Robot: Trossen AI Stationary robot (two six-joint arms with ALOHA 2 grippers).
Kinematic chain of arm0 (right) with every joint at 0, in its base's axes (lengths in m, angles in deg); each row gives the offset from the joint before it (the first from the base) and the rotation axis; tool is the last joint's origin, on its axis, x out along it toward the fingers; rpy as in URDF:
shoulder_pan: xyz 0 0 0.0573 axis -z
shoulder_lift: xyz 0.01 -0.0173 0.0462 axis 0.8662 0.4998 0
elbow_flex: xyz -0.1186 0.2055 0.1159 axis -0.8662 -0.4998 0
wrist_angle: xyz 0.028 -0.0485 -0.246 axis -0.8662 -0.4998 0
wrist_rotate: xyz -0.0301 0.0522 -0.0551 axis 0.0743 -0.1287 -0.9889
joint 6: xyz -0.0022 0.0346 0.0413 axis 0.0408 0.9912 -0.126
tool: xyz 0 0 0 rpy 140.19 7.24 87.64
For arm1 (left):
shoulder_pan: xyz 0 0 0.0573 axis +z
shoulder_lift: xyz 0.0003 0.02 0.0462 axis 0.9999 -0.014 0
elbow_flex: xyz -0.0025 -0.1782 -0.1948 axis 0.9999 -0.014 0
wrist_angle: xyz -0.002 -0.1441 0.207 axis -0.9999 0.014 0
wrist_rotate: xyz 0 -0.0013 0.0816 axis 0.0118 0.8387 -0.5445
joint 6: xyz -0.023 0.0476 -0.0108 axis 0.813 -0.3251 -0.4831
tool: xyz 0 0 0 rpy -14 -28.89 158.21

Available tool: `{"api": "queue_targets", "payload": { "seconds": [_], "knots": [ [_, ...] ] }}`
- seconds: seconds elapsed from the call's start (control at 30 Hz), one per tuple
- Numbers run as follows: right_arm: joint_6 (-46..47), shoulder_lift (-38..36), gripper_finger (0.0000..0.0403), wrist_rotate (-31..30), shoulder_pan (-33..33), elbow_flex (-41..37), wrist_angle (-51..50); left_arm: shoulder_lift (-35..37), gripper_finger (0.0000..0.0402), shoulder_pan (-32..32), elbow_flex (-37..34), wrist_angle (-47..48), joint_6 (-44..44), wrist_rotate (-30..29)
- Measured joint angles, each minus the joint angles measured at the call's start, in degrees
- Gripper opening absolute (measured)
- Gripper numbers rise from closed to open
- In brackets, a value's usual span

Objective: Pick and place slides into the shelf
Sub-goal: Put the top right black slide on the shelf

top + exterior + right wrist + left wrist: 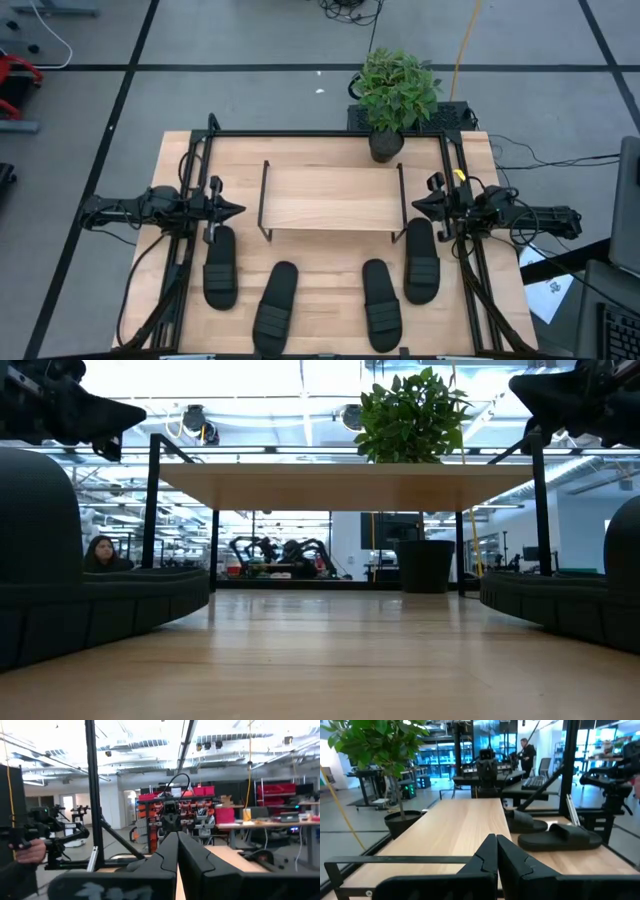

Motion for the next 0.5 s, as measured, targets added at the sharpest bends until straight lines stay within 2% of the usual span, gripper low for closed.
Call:
{"api": "queue_targets", "payload": {
  "seconds": [0.2, 0.33, 0.5],
  "knots": [
    [-5.1, 0.0, 0.0004, -0.3, 0.0, 1.2, 0.1, 0.0, 0.0001, 0.0, 0.0, 0.1, -2.4, -0.1],
    [-7.9, 0.3, 0.0025, -0.9, 0.0, 8.6, -9.7, 0.0, 0.0001, 0.0, 0.0, 0.1, -4.3, -0.1],
    [-8.0, 5.2, 0.0074, -6.0, 0.0, 19.2, -26.6, 0.0, 0.0001, 0.0, 0.0, 0.1, -4.5, -0.1]
  ]
}}
